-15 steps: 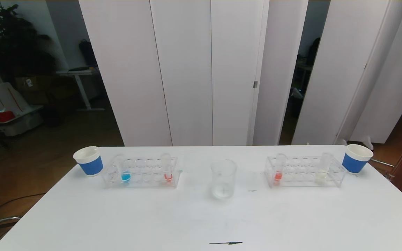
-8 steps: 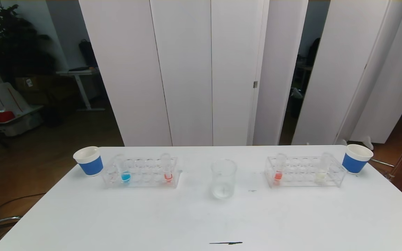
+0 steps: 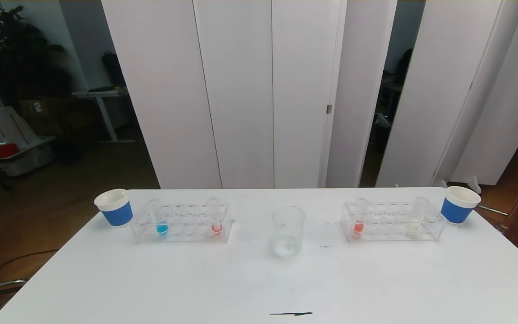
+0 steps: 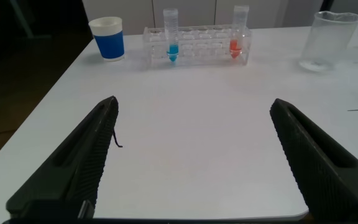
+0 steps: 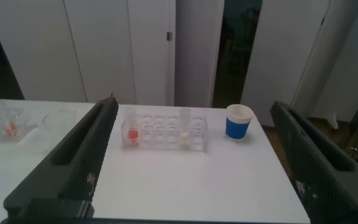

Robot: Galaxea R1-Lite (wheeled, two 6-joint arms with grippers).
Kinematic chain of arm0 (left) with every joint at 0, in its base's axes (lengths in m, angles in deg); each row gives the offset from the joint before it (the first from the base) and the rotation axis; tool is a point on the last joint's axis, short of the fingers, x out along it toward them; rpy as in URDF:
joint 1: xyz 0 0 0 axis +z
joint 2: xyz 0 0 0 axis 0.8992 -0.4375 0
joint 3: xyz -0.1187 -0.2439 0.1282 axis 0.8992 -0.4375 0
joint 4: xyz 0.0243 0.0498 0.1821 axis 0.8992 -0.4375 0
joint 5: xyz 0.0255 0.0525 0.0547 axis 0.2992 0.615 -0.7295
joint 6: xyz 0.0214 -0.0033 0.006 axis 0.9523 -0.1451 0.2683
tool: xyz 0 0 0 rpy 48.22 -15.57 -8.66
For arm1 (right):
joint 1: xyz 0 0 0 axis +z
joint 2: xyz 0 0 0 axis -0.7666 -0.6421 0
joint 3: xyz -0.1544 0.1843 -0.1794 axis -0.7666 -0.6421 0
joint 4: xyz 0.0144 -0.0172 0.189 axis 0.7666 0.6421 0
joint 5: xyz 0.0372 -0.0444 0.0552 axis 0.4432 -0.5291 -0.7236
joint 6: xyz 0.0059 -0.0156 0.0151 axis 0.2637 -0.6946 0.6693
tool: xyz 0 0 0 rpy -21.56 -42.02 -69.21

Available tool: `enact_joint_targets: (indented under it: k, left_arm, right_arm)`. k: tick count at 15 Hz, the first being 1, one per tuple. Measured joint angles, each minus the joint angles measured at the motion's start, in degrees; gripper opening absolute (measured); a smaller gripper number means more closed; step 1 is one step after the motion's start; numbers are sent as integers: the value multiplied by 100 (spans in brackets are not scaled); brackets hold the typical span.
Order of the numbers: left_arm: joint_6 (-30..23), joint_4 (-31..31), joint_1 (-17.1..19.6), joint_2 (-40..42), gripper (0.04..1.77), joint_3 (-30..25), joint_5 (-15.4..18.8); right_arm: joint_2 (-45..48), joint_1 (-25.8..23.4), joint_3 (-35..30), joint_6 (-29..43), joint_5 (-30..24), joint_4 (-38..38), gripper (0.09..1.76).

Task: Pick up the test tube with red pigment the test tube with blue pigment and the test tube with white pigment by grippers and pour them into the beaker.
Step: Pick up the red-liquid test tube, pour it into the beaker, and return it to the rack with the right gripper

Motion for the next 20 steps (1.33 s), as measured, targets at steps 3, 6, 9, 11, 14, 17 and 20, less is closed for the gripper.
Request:
enact_joint_targets:
  k: [3, 6, 9, 11, 14, 17, 20]
  left_arm:
    - [0, 0, 0, 0, 175, 0, 0]
    - [-2, 0, -2, 0, 175, 0, 2]
    - [-2, 0, 0, 0, 175, 0, 2]
    - [-2, 0, -2, 0, 175, 0, 2]
    - [-2, 0, -2, 0, 175, 0, 0]
    - [-2, 0, 0, 0, 175, 0, 2]
    - [-2, 0, 0, 0, 175, 0, 0]
  right_arm:
    - [-1218, 22, 898, 55, -5, -210, 175]
    - [-2448, 38, 1307, 102, -6, -873, 175]
    - [-3766, -12, 1430, 110, -6, -1782, 175]
    - [-4603, -6, 1445, 102, -9, -2372, 175]
    - [-5744, 228, 1292, 102, -16, -3378, 175]
    - [-6472, 652, 564, 88, -5, -4414, 175]
    - [-6839, 967, -483, 77, 26, -5649, 175]
